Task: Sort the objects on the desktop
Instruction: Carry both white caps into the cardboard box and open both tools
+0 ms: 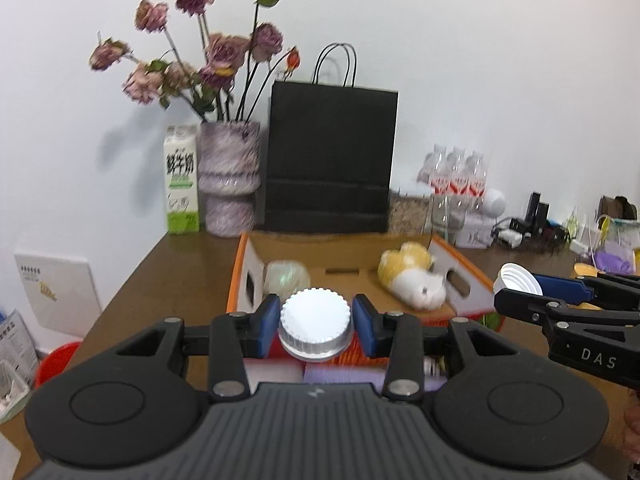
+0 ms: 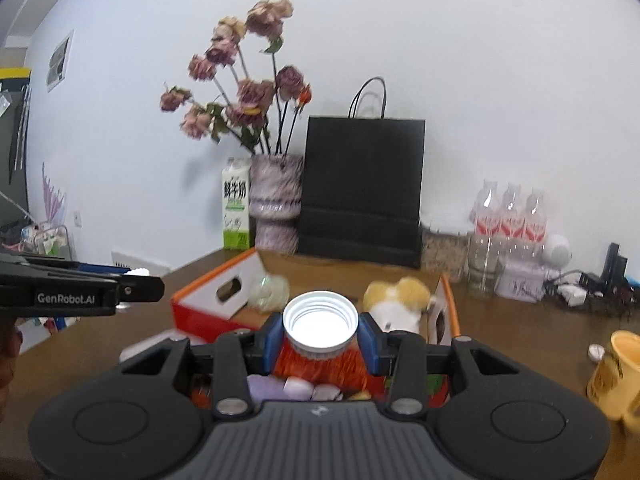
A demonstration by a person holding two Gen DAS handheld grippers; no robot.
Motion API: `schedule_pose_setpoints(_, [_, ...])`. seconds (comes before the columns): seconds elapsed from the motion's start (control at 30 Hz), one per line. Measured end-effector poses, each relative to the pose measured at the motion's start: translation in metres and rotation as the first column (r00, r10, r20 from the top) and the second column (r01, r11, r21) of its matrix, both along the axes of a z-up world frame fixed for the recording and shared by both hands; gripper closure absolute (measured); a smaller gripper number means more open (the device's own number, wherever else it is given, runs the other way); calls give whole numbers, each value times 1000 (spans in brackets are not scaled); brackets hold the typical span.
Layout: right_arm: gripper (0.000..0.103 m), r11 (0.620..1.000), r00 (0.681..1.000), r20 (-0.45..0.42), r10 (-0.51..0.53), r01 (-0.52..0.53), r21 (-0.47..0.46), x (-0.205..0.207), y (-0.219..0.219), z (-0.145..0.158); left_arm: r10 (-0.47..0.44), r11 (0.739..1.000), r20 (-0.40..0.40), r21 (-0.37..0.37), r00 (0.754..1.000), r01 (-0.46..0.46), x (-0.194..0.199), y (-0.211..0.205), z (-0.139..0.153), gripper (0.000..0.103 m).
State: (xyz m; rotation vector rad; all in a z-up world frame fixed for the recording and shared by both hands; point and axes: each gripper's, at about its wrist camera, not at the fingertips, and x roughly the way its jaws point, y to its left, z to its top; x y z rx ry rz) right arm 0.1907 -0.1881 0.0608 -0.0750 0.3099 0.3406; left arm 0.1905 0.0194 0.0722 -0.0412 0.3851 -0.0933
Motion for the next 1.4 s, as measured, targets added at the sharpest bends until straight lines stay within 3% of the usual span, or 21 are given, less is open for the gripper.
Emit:
schedule_pose_setpoints(0.17, [64,1000,1000,23,-10,11,-20,38,-3,16,-14,1000,12,4,1000,14,34,-6,14,62])
schedule_pose_setpoints(0.37, [64,1000,998,-55,15,-16,-24,100,1,19,-34,999,-22,18,999,34,89,-14,20,62])
schedule_pose_setpoints(0.5, [64,999,988,-147,36,-41,-32,148,10,13,-7,997,-56,76,998,11,133,-23,16,62])
schedule_pose_setpoints(0.87, [64,987,935,-349,66,-114,-116,248,49,-26,36,990,-275,140,961,3,243,-20,-30,62])
schedule_pose_setpoints(1.0, [64,981,917,-391,75,-138,-135,262,57,-42,26,989,-318,148,948,22,258,-17,-48,62])
schedule_pose_setpoints(1.4, [64,975,909,-409,74,-152,-162,267,62,-49,8,983,-303,176,953,48,259,-22,-58,61])
